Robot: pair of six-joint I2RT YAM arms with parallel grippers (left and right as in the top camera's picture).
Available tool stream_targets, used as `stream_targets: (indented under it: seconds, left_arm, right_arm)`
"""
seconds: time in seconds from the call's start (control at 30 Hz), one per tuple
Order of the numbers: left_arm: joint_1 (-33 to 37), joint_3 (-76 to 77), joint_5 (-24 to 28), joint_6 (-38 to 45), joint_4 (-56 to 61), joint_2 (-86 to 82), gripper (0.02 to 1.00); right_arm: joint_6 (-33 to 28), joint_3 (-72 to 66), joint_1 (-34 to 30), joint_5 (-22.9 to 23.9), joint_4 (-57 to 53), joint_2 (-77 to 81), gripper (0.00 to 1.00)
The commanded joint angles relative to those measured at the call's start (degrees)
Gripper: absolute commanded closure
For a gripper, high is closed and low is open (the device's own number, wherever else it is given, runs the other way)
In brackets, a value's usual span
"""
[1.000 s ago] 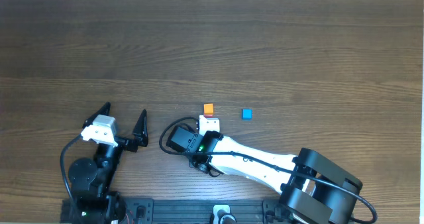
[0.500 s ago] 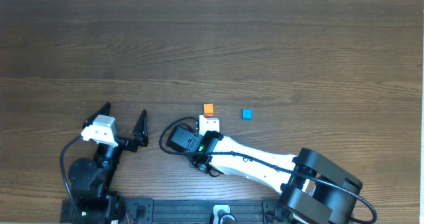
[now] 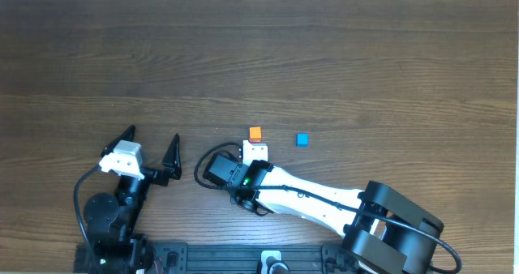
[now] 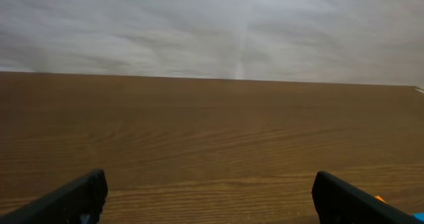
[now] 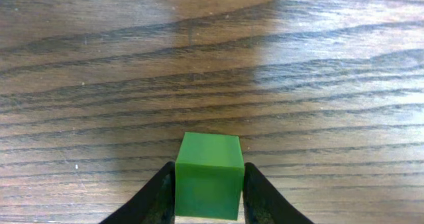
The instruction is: Stack Cubes
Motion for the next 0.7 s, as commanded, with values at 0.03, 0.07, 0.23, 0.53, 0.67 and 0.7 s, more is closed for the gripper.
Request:
stream_targets:
  seconds: [0.03, 0.07, 0.23, 0.53, 0.67, 0.7]
  left_arm:
    - [0.31, -0.59, 0.33, 0.83, 0.35, -0.50, 0.018]
    - [0.31, -0.59, 0.33, 0.83, 0.35, -0.50, 0.018]
    - [0.31, -0.59, 0.33, 0.83, 0.35, -0.50, 0.018]
    - [0.31, -0.59, 0.33, 0.83, 0.35, -0.50, 0.020]
    - [0.31, -0.59, 0.33, 0.83, 0.35, -0.50, 0.020]
    - [0.31, -0.59, 0.35, 0.83, 0.35, -0.50, 0.020]
  right_arm:
    - [0.02, 1.01, 0.39, 1.60, 0.13, 0.57, 0.739]
    - [0.02, 1.01, 0.39, 1.62, 0.13, 0.57, 0.755]
    - [0.02, 1.01, 0.39, 1.62, 0.13, 0.57, 0.785]
    - [0.00, 1.70, 0.37, 2.29, -1.25, -0.09, 0.858]
    - [0.00, 4.90, 0.37, 3.91, -6.19, -1.27, 0.879]
    - [-0.02, 6.01, 0.37, 4.39, -7.67, -1.62, 0.888]
